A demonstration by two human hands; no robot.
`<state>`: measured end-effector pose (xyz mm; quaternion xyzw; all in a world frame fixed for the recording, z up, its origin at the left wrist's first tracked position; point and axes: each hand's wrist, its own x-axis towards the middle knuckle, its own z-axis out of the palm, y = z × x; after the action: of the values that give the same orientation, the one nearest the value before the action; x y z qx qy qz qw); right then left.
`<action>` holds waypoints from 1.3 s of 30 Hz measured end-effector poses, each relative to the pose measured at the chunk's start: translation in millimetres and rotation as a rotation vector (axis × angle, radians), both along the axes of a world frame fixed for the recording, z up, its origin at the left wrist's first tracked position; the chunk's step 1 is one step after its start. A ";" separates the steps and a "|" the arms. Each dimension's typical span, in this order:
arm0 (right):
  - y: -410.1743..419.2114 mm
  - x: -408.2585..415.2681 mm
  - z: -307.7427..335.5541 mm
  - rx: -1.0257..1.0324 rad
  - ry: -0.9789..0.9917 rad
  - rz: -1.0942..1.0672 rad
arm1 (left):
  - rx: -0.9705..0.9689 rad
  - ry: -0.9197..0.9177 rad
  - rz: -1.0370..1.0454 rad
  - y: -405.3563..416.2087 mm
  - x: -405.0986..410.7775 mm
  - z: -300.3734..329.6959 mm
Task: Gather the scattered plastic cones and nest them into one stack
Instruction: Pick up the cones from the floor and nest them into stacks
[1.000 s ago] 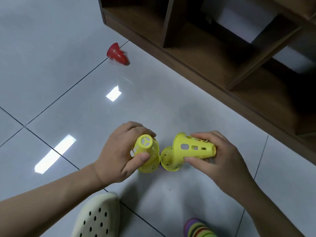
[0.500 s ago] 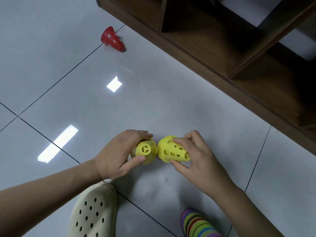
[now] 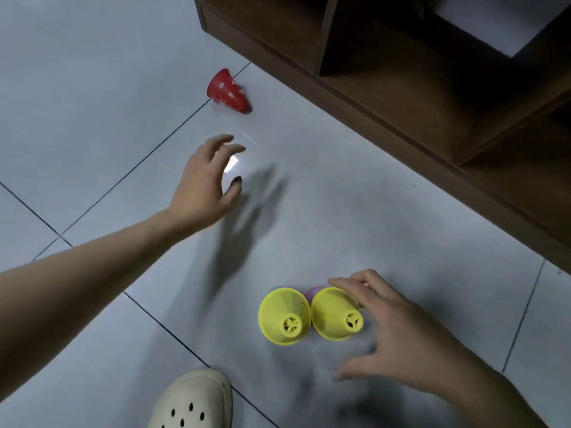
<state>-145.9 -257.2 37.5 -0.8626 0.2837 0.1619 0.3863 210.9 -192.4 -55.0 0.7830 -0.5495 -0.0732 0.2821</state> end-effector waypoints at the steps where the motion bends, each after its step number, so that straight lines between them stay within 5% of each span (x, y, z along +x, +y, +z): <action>1: -8.0 1.1 5.5 0.048 -0.011 -0.017 | 0.013 0.049 0.077 -13.2 15.4 -1.9; 4: -35.9 9.4 10.9 0.038 -0.158 -0.119 | 0.083 0.060 0.155 -48.7 57.5 -1.9; 10: -65.1 43.8 -3.8 0.023 -0.254 -0.193 | 0.467 -0.360 0.017 -112.9 121.0 9.8; 14: -68.3 52.1 -12.3 0.051 -0.272 -0.225 | 0.614 -0.433 -0.034 -145.7 133.0 16.8; 25: -59.4 21.6 -9.8 0.074 -0.288 -0.326 | 0.665 -0.775 -0.049 -147.8 143.2 15.4; 32: -46.8 -4.1 -9.8 0.058 -0.276 -0.352 | 0.612 -0.580 0.003 -117.3 143.9 6.8; 39: -27.0 -12.4 -4.7 0.063 -0.319 -0.369 | 0.482 0.102 0.313 -79.8 130.2 -3.3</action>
<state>-158.3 -284.2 32.9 -0.7982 0.3668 -0.0410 0.4761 341.1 -272.2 -58.2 0.8979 -0.3741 -0.1964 0.1232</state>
